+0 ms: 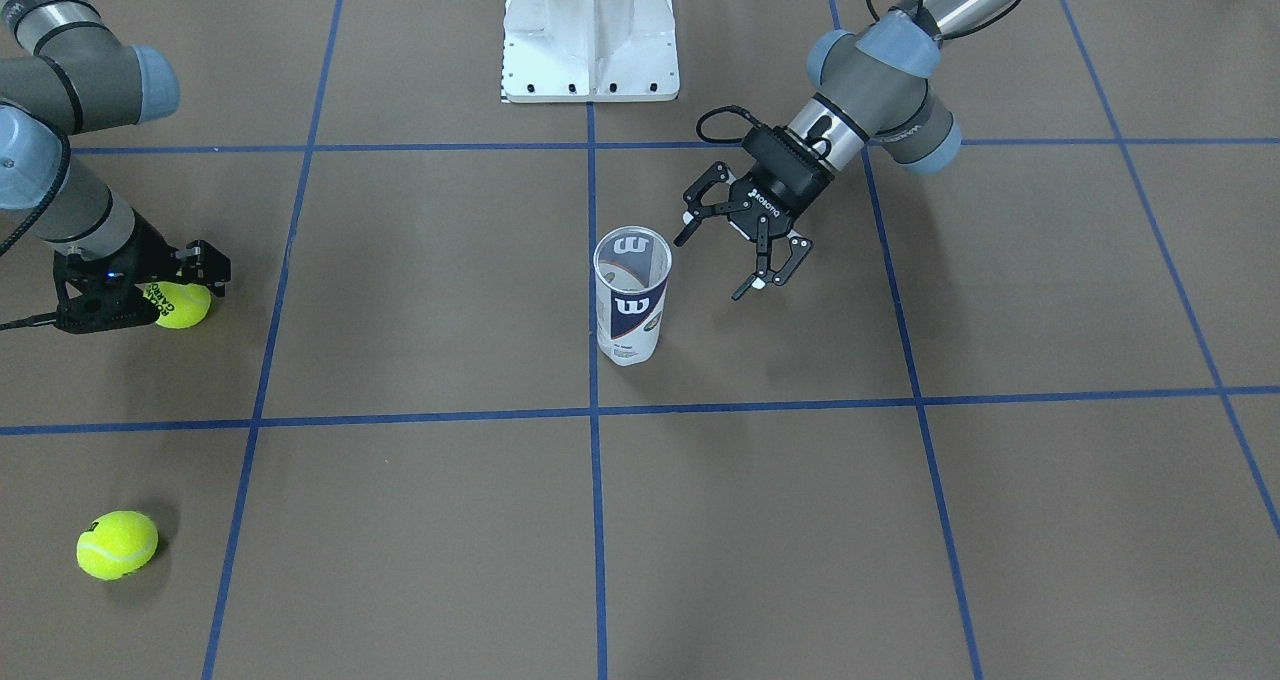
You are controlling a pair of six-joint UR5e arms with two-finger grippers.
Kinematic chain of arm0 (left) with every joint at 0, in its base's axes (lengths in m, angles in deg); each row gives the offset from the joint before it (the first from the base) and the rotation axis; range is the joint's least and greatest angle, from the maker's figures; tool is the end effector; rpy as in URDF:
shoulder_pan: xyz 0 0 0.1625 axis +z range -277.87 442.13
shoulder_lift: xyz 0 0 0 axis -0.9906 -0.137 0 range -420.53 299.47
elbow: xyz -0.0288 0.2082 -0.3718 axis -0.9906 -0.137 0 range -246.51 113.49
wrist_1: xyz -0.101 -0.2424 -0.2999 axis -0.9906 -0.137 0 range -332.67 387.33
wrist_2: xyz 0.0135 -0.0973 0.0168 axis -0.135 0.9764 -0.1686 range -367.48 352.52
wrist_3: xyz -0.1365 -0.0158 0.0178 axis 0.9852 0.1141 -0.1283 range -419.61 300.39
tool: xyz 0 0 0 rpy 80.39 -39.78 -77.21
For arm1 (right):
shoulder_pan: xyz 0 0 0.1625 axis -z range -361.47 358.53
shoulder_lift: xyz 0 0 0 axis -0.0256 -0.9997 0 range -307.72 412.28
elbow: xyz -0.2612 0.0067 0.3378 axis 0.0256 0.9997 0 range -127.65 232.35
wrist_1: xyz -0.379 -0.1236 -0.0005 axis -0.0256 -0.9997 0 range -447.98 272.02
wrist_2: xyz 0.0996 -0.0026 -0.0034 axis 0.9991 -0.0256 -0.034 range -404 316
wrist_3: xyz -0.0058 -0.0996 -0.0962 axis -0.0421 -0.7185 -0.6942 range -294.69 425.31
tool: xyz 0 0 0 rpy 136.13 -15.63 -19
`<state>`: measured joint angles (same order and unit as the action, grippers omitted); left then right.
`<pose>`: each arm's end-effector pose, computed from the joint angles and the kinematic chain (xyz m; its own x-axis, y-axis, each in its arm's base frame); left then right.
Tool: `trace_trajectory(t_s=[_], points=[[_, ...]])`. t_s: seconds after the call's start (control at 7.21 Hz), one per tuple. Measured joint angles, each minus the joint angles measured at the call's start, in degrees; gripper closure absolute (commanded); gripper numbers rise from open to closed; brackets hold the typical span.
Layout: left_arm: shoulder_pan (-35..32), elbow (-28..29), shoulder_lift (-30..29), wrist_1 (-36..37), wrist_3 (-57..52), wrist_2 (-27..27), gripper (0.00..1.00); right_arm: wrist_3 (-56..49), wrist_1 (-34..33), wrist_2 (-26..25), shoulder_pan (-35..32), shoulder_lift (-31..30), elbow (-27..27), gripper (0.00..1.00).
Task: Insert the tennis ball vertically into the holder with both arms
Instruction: 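Move the left gripper to the can's side while the right gripper reaches the nearer ball, then grasp the can with the left gripper while the right gripper grasps the ball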
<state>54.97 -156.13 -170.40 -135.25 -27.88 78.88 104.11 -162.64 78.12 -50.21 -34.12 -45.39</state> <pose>0.4993 -0.4157 0.3342 0.4185 0.7393 -0.5275 0.2967 0.4377 0.8488 -0.3093 -0.4430 0.5749 0.7428 -0.1543 0.6515 0.1589 0.9859 0.0523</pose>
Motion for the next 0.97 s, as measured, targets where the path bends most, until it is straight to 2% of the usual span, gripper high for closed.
trace_trajectory(t_s=[0.14, 0.28, 0.42, 0.55, 0.97], points=[[0.0, 0.0, 0.0, 0.0, -0.1, 0.0, 0.01, -0.1, 0.0, 0.1, 0.0, 0.3, -0.1, 0.14], [0.0, 0.2, 0.1, 0.1, -0.2, 0.0, 0.01, -0.1, 0.0, 0.0, 0.0, 0.4, -0.1, 0.25], [0.0, 0.4, 0.1, 0.1, -0.4, 0.0, 0.01, -0.1, 0.0, -0.1, -0.1, 0.4, -0.1, 0.7], [0.0, 0.6, 0.1, 0.1, -0.4, 0.0, 0.01, -0.1, 0.1, -0.2, -0.2, 0.4, -0.1, 1.0], [0.0, 0.9, 0.0, 0.0, -0.5, -0.1, 0.01, -0.2, -2.1, 1.0, -3.7, 1.7, -3.2, 1.0]])
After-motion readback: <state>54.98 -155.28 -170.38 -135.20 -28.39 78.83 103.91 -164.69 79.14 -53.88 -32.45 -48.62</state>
